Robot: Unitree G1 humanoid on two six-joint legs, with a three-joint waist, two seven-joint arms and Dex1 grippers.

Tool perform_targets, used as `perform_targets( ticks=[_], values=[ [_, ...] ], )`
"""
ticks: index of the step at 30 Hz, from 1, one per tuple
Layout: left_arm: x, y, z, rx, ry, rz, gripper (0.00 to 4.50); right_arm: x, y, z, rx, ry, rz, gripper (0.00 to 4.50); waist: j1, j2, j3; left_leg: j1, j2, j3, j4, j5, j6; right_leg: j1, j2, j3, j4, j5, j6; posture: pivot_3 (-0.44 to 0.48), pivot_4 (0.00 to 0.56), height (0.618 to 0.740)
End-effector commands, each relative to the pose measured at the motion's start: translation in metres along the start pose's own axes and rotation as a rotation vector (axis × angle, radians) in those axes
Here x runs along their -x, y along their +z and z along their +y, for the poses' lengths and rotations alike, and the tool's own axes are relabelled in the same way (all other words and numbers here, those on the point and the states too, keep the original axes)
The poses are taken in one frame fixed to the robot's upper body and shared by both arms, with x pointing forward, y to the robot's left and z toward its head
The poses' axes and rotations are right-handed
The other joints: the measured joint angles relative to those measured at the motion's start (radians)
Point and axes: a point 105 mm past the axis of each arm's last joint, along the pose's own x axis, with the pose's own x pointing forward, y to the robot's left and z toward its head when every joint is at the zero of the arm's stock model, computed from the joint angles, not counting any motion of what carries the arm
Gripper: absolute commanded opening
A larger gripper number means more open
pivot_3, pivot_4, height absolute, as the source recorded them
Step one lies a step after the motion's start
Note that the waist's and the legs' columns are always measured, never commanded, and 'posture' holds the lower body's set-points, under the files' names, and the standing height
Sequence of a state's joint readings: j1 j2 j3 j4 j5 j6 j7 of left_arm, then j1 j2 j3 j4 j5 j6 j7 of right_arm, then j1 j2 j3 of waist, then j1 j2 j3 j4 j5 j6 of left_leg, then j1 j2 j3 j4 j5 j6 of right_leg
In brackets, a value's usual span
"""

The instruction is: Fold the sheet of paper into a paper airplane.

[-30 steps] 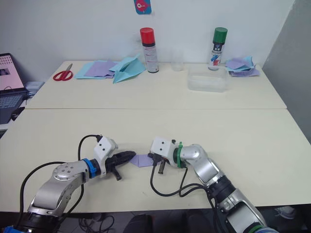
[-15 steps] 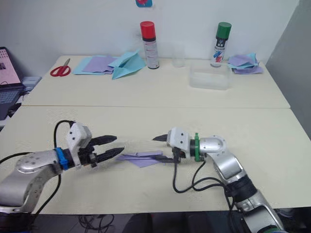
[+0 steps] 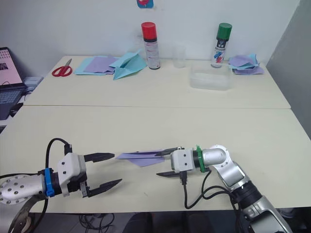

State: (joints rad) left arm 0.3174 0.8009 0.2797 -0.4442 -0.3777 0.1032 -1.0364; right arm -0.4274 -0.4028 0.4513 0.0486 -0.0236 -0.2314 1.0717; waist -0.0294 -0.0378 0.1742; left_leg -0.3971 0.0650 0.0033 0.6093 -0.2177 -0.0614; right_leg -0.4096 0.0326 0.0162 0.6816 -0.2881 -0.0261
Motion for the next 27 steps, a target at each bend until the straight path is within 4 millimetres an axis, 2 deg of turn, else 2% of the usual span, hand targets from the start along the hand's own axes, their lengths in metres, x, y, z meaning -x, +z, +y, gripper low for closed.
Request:
perform_targets(
  ticks=[1, 7, 16, 19, 24, 27],
  values=[
    [0.004, 0.008, -0.006, -0.064, -0.002, -0.016, 4.50, -0.008, 0.003, -0.010, 0.048, -0.044, 0.016, 2.44, 0.000, 0.000, 0.000, 0.000, 0.000, 0.000, 0.000, 0.000, 0.000, 0.000, 0.000, 0.000, 0.000, 0.000, 0.000, 0.000, 0.150, 0.740],
    [0.000, 0.016, -0.007, -0.049, 0.018, -0.039, 4.50, -0.016, -0.006, -0.030, 0.011, -0.135, 0.071, 2.44, 0.000, 0.000, 0.000, 0.000, 0.000, 0.000, 0.000, 0.000, 0.000, 0.000, 0.000, 0.000, 0.000, 0.000, 0.000, 0.000, 0.150, 0.740],
    [-0.010, 0.034, -0.003, -0.047, 0.023, -0.059, 4.50, -0.024, -0.014, -0.040, -0.128, -0.154, 0.118, 2.44, 0.000, 0.000, 0.000, 0.000, 0.000, 0.000, 0.000, 0.000, 0.000, 0.000, 0.000, 0.000, 0.001, 0.000, 0.000, 0.000, 0.150, 0.740],
    [-0.011, 0.037, -0.003, -0.045, 0.023, -0.060, 4.50, -0.026, -0.016, -0.041, -0.156, -0.145, 0.142, 1.82, 0.000, 0.000, 0.000, 0.000, 0.000, 0.000, 0.000, 0.000, 0.000, 0.000, 0.000, 0.000, 0.001, 0.000, 0.000, 0.000, 0.150, 0.740],
    [-0.014, 0.040, -0.003, -0.040, 0.022, -0.066, 4.50, -0.030, -0.019, -0.040, -0.162, -0.119, 0.189, 0.04, 0.000, 0.000, 0.000, 0.000, 0.000, 0.000, 0.001, 0.000, 0.000, 0.000, 0.000, 0.000, 0.001, 0.000, 0.000, 0.000, 0.150, 0.740],
    [-0.016, 0.043, -0.002, -0.046, 0.036, -0.080, 4.50, -0.023, -0.021, -0.044, -0.186, -0.121, 0.219, 0.01, 0.000, 0.000, 0.000, 0.000, 0.000, -0.001, 0.001, 0.000, 0.000, 0.000, 0.000, 0.000, 0.001, 0.000, 0.000, 0.000, 0.150, 0.740]
  ],
)
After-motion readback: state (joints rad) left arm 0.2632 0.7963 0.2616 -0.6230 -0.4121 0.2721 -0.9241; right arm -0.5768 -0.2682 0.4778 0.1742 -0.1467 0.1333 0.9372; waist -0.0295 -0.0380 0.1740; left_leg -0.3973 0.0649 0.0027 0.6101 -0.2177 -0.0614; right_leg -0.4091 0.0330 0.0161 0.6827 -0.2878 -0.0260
